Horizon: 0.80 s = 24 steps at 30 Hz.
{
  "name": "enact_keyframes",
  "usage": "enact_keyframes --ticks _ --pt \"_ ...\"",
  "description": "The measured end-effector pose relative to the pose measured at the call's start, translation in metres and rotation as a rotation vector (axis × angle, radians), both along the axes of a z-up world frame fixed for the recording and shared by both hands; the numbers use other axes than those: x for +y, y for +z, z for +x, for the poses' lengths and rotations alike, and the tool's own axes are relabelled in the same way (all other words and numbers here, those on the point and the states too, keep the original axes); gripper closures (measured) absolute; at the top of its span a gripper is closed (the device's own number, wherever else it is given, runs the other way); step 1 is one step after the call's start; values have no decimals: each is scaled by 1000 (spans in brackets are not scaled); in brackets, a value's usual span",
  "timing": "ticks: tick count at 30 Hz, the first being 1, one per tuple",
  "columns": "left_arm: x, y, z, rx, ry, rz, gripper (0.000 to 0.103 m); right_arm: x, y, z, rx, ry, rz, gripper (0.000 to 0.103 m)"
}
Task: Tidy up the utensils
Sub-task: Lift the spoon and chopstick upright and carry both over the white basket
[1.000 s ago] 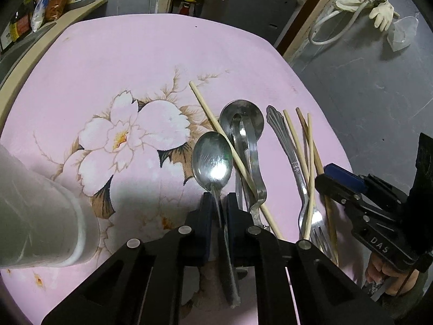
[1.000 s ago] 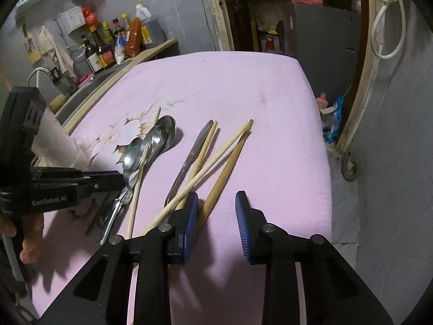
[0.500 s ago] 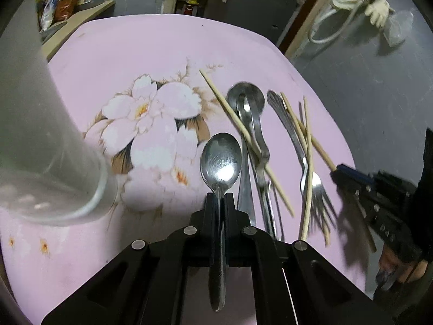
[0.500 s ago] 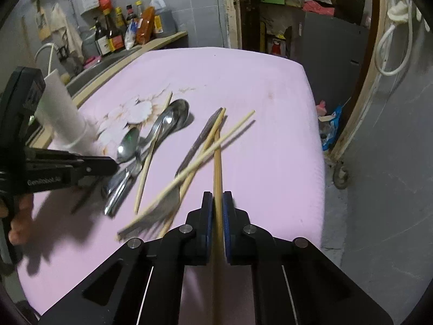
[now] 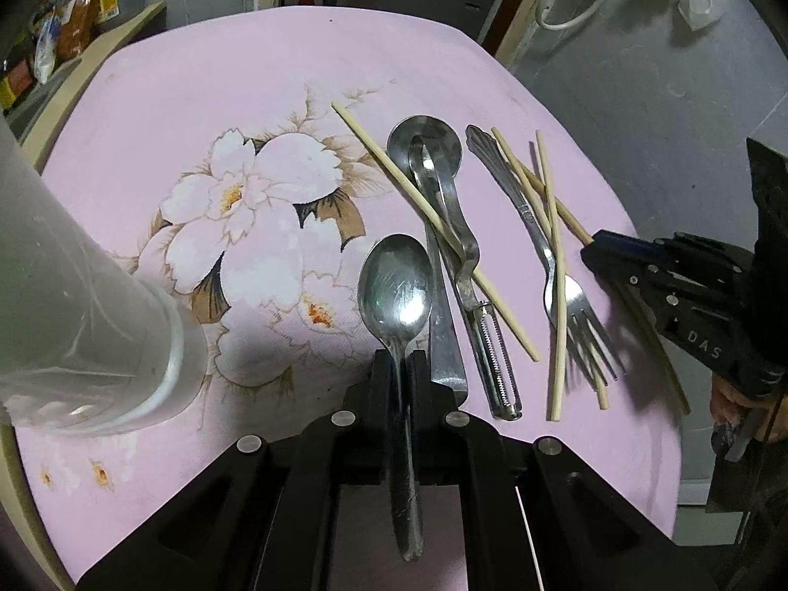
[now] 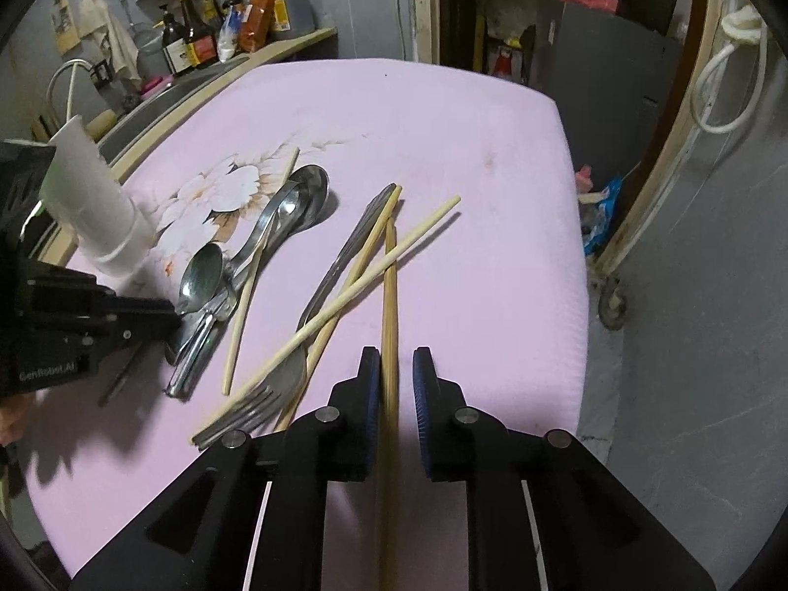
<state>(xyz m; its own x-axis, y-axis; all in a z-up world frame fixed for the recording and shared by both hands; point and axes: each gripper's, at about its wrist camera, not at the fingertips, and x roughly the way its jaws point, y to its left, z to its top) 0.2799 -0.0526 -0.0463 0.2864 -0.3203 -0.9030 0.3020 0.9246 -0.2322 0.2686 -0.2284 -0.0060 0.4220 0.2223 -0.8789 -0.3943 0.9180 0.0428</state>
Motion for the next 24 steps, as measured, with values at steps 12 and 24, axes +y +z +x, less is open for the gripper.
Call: enact_keyframes --ticks 12,24 --pt "33 8 -61 -95 105 -163 100 -35 10 -51 89 -137 324 98" --pt "28 67 -121 -628 186 -123 100 7 58 -137 -539 -112 330 98"
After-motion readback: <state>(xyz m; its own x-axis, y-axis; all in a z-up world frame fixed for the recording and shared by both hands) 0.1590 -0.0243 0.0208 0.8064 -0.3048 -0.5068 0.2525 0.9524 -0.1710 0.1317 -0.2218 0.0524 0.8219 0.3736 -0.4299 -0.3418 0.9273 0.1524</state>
